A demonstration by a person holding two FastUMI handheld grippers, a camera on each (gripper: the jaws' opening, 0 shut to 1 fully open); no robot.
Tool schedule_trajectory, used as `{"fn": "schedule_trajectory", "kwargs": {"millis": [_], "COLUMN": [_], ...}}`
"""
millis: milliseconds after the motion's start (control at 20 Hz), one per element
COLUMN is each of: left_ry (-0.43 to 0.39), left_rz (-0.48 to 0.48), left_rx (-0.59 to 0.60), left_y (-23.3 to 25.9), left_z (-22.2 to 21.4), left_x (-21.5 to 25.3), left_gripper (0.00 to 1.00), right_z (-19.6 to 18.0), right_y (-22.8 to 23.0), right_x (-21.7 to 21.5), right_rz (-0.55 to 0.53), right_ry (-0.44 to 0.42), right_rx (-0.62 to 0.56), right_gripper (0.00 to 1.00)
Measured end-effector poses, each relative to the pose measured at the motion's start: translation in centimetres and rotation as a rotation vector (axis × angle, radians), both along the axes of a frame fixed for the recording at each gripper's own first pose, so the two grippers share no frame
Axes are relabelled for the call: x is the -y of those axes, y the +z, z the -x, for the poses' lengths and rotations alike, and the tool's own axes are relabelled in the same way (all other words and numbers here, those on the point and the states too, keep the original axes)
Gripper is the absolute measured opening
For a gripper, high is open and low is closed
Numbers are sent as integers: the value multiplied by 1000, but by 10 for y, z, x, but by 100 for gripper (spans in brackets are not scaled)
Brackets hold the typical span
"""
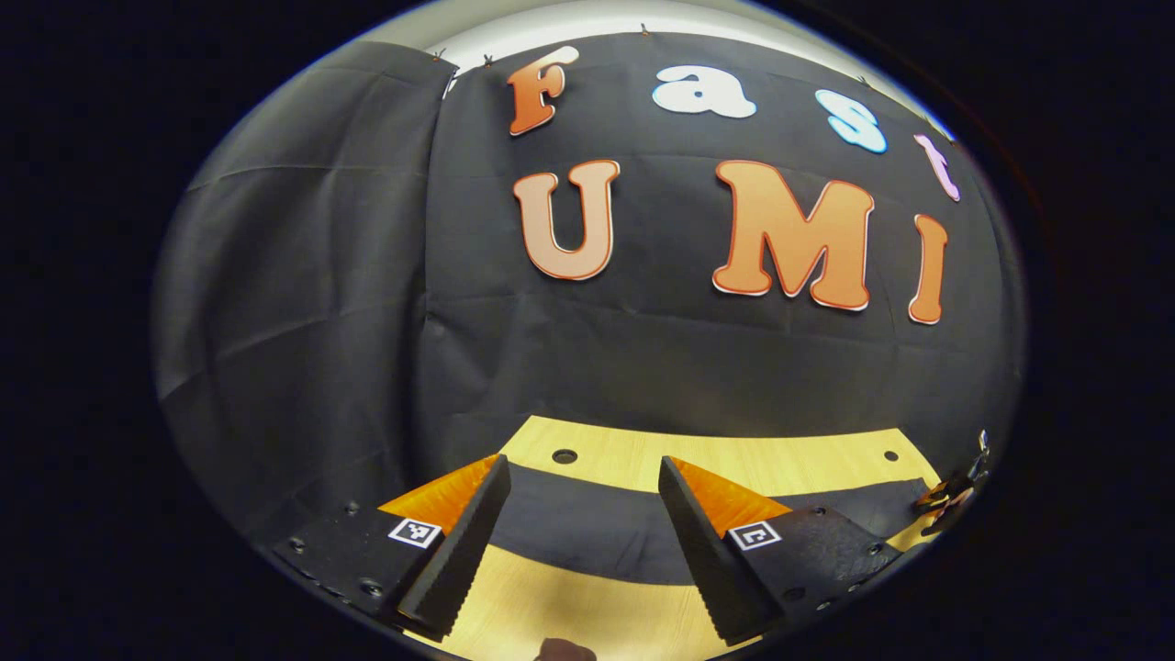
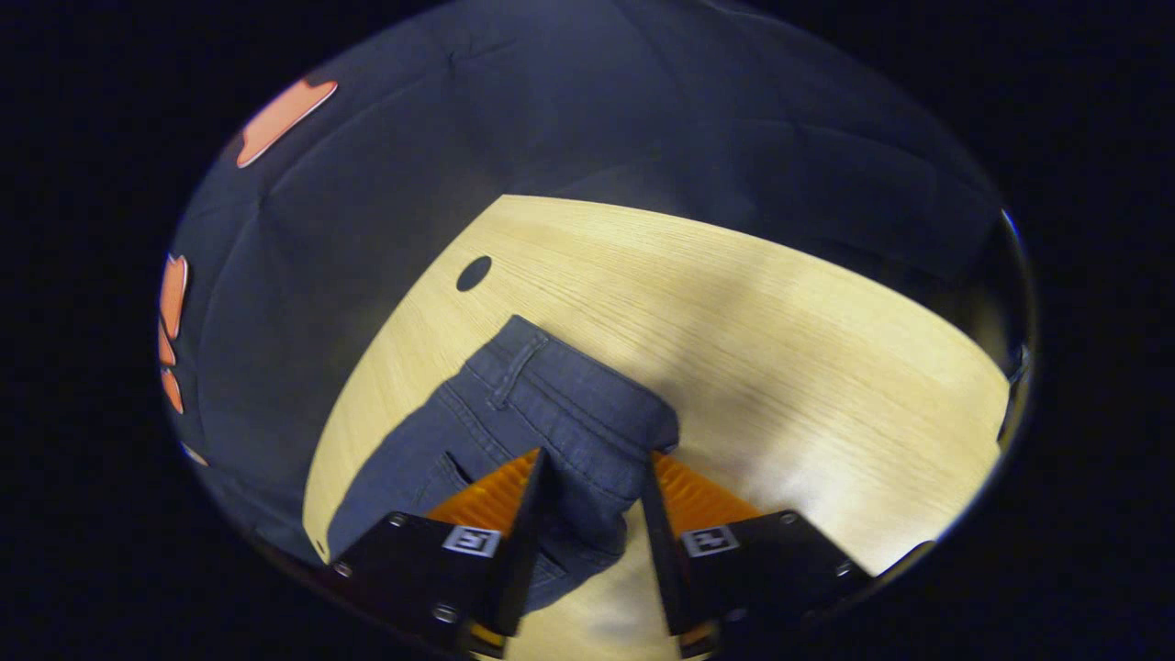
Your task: Grasp the waist and the cuffs of the jeans and fold them to make the two legs overlap; first hold the waist and fold one-third of the jeans toward the cuffs, then hold the cuffs and fold the remaining one-third in the same direction to finish folding.
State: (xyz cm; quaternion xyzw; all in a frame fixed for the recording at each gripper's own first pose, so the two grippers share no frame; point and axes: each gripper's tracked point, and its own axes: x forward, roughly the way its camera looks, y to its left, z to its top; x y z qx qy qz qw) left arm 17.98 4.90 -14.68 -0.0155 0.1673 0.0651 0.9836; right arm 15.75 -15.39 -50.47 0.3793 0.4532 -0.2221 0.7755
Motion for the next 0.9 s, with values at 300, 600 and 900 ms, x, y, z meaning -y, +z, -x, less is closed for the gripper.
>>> {"fn": "schedule_trajectory", "kwargs": {"millis": [300,600,900], "left_ry": [-63,-125,-141], "left_rz": [-30,-29,-32], "left_rx": [12,45,87], "left_y": [7,16,24], "left_z": [6,-3,-6], "left_x": [35,39,22], "left_gripper": [97,95,97], "right_z": [-6,-10,-8], "right_y": [0,63,114], "right_x": [-4,-19,-42], "right_rz": [-28,103,198], "right_ry": [-14,50,118], "right_rx": [-5,129,210], "right_gripper": [17,17,17]}}
